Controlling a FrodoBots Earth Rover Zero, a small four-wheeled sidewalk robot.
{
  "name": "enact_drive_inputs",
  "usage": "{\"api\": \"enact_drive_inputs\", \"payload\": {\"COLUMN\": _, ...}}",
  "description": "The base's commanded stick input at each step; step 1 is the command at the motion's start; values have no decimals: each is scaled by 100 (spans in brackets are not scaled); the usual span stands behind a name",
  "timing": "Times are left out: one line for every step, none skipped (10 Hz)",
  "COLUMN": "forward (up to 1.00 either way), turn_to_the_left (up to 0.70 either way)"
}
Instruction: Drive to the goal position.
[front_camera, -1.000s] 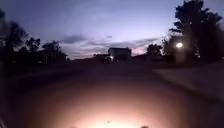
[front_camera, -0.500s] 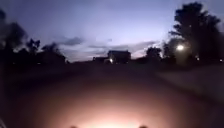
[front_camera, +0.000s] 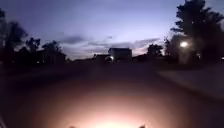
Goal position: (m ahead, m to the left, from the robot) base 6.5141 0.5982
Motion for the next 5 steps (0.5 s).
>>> {"api": "enact_drive_inputs", "payload": {"forward": 70, "turn_to_the_left": 0}}
{"api": "enact_drive_inputs", "payload": {"forward": 70, "turn_to_the_left": 0}}
{"api": "enact_drive_inputs", "payload": {"forward": 70, "turn_to_the_left": 0}}
{"api": "enact_drive_inputs", "payload": {"forward": 70, "turn_to_the_left": 0}}
{"api": "enact_drive_inputs", "payload": {"forward": 70, "turn_to_the_left": 0}}
